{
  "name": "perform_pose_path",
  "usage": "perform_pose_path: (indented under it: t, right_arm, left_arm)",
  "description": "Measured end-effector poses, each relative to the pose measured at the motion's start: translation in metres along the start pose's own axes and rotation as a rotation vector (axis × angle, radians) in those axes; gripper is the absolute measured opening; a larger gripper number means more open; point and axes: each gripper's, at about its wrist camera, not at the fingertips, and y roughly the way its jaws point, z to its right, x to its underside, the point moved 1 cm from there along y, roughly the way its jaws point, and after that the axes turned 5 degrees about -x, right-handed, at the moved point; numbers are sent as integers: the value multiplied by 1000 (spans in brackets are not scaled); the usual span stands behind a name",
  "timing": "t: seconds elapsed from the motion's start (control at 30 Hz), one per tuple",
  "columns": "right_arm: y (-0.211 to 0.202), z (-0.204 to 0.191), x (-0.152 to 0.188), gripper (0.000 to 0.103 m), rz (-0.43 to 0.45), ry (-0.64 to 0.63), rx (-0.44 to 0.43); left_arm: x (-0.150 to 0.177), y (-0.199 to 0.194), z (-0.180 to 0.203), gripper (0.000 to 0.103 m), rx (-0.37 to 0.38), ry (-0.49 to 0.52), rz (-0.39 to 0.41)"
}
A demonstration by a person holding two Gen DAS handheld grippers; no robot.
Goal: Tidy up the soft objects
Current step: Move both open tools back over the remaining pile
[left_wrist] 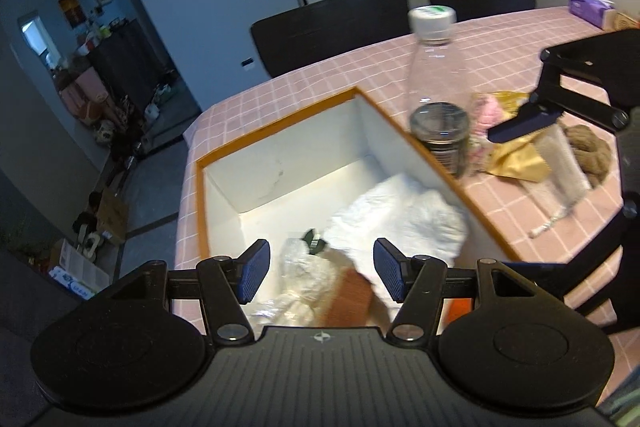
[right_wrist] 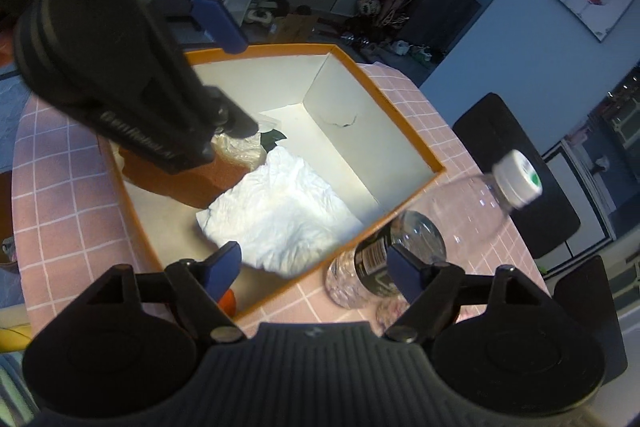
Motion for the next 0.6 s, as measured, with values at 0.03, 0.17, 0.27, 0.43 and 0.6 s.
perform_pose_path:
  t: [0.03, 0.17, 0.27, 0.43, 0.6]
  right_arm:
    - [-4, 1, 3, 79, 5, 9, 4]
    - [-18, 7, 19, 80, 19, 56, 19]
    - [-32, 15, 39, 80, 28, 115, 27]
    - [-52, 30, 80, 81, 27, 236, 40]
    - [-62, 46, 122, 81, -14, 314, 81]
  left_arm:
    - [1, -3, 5, 70, 7, 7, 9]
    - [4, -18, 26, 70, 44, 33, 41]
    - [4, -26, 43, 70, 84, 34, 72]
    - [6, -33, 73, 70, 150, 32, 123]
    - [3, -33, 102, 70, 186, 23, 175]
